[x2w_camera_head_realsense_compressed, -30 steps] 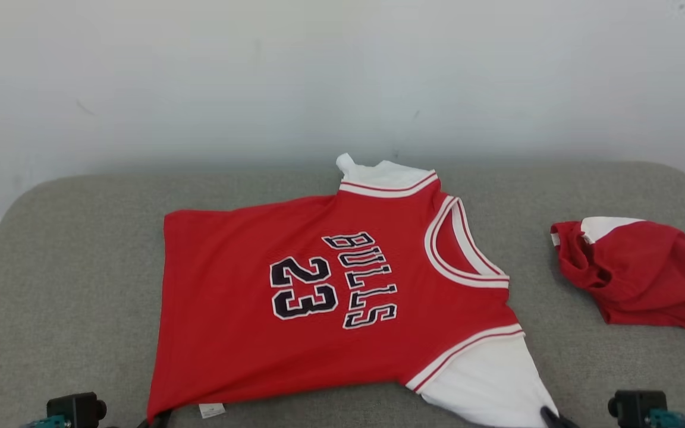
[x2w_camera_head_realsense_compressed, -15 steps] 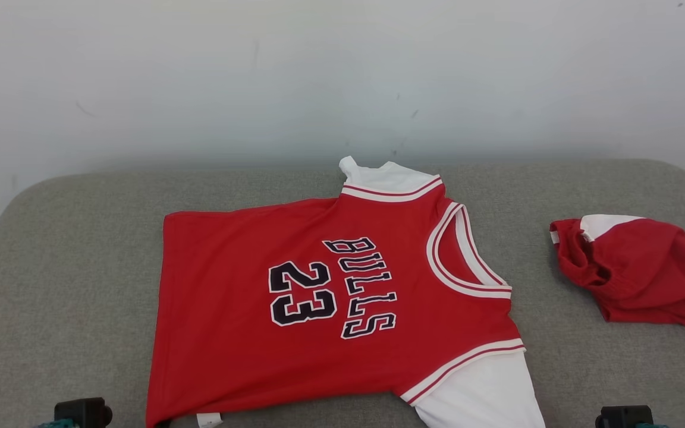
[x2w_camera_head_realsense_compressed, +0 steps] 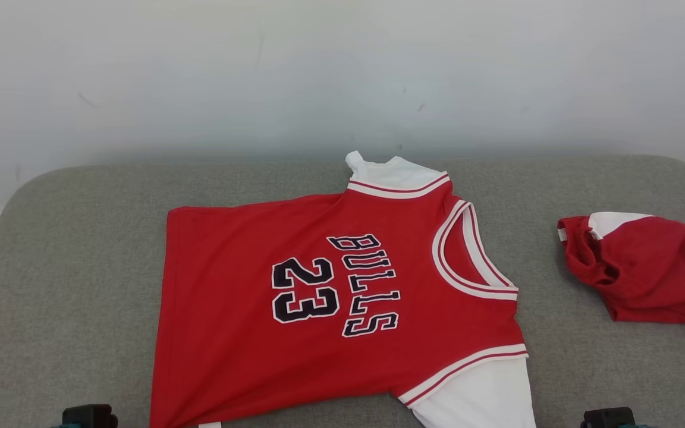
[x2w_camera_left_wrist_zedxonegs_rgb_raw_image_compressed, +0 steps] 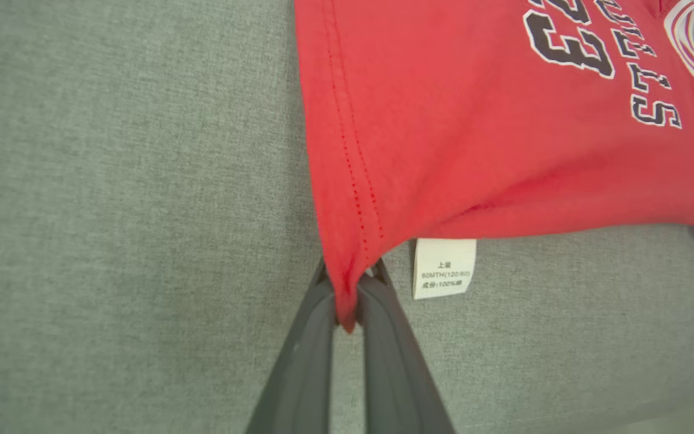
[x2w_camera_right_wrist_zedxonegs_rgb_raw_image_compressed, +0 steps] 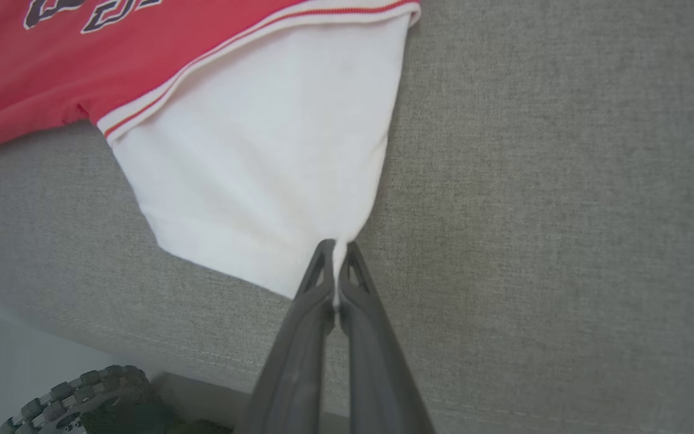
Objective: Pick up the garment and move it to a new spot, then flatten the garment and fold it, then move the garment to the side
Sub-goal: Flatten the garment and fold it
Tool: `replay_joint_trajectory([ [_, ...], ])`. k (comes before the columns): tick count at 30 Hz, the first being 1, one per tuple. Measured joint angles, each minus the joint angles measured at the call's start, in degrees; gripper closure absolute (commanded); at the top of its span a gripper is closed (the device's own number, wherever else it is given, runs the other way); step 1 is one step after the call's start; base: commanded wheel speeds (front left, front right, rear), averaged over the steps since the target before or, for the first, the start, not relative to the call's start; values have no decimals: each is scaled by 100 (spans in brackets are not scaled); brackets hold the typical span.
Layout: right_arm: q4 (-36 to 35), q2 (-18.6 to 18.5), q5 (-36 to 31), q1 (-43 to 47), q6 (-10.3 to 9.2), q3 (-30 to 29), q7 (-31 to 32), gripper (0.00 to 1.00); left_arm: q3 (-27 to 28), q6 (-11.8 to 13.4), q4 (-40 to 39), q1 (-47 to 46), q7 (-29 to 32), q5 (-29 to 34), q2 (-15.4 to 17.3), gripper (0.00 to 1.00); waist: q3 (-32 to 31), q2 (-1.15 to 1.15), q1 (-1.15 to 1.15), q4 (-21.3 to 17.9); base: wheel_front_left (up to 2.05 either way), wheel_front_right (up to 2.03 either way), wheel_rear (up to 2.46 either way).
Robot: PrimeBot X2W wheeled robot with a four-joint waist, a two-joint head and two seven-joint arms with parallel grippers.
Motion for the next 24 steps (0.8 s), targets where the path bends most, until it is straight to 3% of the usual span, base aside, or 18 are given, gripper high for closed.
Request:
replay_joint_trajectory([
  [6,62,31,-7,-37,-44,29,89,100,10,7,98,-33,9,-1,-67,100,0,0,0,32,0,0,0],
  [7,69,36,-13,-49,-44,29,91,61,7,20,116,-38,5,1,-78,63,-4,0,0,35,0,0,0],
  [8,73,45,-13,-63,-45,25,91,40,5,31,136,-42,-33,5,-85,0,-9,0,0,37,0,0,0],
  [9,71,58,-12,-80,-45,12,90,4,19,63,155,-44,-69,5,-92,0,-15,0,0,37,0,0,0],
  [10,71,58,-12,-80,-45,12,90,0,19,63,155,-44,-69,5,-92,0,-15,0,0,37,0,0,0],
  [24,-647,-26,231,42,-79,-568,-138,0,224,221,-248,14,-602,20,-38,0,-153,0,0,-10,0,0,0],
])
